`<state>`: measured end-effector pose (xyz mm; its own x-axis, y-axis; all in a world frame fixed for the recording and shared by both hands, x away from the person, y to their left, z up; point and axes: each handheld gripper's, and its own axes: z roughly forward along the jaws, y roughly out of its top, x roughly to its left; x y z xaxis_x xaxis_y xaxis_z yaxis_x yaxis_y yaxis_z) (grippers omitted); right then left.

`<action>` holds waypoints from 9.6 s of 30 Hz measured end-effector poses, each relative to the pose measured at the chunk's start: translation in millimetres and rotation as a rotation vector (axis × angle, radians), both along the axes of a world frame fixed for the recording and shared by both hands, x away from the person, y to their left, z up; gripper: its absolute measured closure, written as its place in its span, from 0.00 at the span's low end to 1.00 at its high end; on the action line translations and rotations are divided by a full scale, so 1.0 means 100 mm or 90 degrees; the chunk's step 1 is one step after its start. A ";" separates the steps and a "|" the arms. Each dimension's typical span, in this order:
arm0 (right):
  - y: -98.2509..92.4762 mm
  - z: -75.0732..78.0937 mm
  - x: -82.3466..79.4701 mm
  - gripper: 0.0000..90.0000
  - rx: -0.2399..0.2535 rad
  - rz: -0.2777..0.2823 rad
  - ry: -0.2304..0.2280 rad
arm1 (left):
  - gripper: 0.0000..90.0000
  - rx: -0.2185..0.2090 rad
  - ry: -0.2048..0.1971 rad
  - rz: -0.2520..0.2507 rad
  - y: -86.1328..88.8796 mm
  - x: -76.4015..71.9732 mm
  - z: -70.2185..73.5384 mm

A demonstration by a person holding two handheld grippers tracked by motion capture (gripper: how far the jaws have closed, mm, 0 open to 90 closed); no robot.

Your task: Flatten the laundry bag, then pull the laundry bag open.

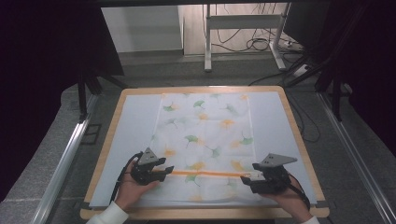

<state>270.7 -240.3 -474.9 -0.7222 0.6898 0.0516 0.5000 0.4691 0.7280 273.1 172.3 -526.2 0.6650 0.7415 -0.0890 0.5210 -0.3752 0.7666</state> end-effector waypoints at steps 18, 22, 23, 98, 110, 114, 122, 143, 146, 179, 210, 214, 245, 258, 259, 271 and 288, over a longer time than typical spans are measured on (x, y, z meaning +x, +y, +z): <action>-0.21 -0.14 0.33 0.56 0.052 -0.095 0.021 | 0.32 0.004 -0.012 -0.007 -0.10 -0.06 0.06; -0.22 -0.13 0.31 0.66 0.045 -0.114 0.027 | 0.32 0.010 -0.006 -0.005 -0.11 -0.05 0.07; -0.22 -0.13 0.31 0.66 0.045 -0.114 0.027 | 0.32 0.016 -0.008 -0.002 -0.13 -0.06 0.08; -0.21 -0.37 -0.22 0.99 -0.063 -0.045 0.083 | 0.67 -0.028 0.212 -0.202 -2.38 0.43 0.15; -0.22 -0.38 -0.22 0.99 -0.064 -0.043 0.082 | 0.71 -0.014 0.217 -0.208 -2.50 0.44 0.08; -0.22 -0.38 -0.22 0.99 -0.064 -0.042 0.081 | 0.72 -0.011 0.213 -0.208 -2.51 0.44 0.08; -0.22 -0.38 -0.22 0.99 -0.064 -0.042 0.080 | 0.78 -0.018 0.208 -0.203 -2.51 0.46 0.08; -0.23 -0.38 -0.21 0.99 -0.058 -0.040 0.083 | 0.82 -0.043 0.221 -0.211 -2.46 0.51 0.06; -0.23 -0.39 -0.21 0.99 -0.058 -0.040 0.083 | 0.81 -0.059 0.217 -0.198 -2.40 0.55 0.08; -0.23 -0.39 -0.21 0.99 -0.057 -0.037 0.082 | 0.80 -0.014 0.192 -0.229 -2.51 0.48 0.05; -0.23 -0.39 -0.21 0.99 -0.058 -0.038 0.082 | 0.99 0.107 0.088 -0.278 -2.62 0.38 0.12; -0.23 -0.39 -0.21 0.99 -0.059 -0.038 0.081 | 0.98 0.114 0.081 -0.281 -2.63 0.37 0.12; -0.23 -0.39 -0.20 0.99 -0.056 -0.035 0.081 | 1.00 0.077 0.121 -0.293 -2.58 0.44 0.12; -0.25 -0.37 -0.15 0.99 -0.055 -0.057 0.071 | 1.00 0.064 0.130 -0.286 -2.57 0.45 0.09; -0.25 -0.37 -0.15 0.99 -0.055 -0.057 0.071 | 1.00 0.075 0.128 -0.293 -2.57 0.45 0.09; -0.20 -0.37 0.08 0.99 -0.042 -0.086 0.074 | 1.00 0.074 0.123 -0.285 -2.58 0.43 0.09; -0.18 -0.38 0.08 1.00 -0.048 -0.099 0.081 | 1.00 0.072 0.122 -0.274 -2.58 0.42 0.09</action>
